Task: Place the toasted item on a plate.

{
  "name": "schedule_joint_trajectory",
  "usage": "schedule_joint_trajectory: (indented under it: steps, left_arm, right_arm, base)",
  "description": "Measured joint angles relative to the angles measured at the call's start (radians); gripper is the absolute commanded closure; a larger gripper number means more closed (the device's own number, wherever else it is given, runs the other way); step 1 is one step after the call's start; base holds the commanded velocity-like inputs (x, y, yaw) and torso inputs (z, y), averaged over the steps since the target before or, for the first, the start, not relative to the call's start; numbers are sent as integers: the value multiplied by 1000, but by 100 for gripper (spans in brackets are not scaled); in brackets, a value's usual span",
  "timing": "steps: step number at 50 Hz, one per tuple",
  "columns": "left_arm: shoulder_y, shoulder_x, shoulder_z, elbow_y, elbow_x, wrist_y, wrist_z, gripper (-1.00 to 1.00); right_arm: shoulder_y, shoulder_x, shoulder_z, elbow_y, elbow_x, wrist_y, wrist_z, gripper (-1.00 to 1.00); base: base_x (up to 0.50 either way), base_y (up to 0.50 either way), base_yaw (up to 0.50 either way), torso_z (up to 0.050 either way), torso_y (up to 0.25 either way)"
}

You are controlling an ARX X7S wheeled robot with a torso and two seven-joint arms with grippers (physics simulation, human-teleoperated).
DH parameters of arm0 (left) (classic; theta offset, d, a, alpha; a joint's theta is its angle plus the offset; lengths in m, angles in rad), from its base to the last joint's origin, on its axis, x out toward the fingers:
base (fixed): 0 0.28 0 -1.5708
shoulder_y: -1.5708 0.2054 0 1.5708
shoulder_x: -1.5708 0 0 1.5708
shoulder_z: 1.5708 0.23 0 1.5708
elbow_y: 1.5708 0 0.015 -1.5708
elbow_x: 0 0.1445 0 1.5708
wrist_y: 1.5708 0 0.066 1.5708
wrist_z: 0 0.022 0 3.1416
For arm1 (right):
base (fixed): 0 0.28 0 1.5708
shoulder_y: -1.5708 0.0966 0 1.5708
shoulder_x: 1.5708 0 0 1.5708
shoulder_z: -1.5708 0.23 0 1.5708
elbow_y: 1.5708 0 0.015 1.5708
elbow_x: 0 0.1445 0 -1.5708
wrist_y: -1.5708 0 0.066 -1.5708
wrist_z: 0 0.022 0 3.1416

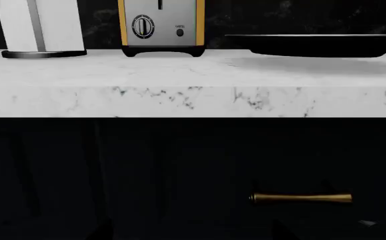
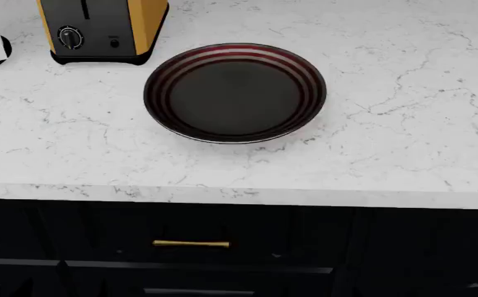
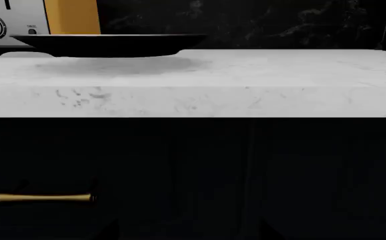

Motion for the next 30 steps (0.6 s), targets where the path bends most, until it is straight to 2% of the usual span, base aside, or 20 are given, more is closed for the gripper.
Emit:
schedule_joint_trajectory:
  steps: [15,30]
  left_arm:
    - [5,-32,29,18,-36,-21,-33,-100]
    - [20,-64,56,48,-55,-37,-69,-100]
  right_arm:
    - [1,31,-38,-33,23,5,30,-100]
    - [-5,63,-77,-66,50,-9,50,-100]
  base:
    - [0,0,0,0,0]
    - [23,404,0,0,0]
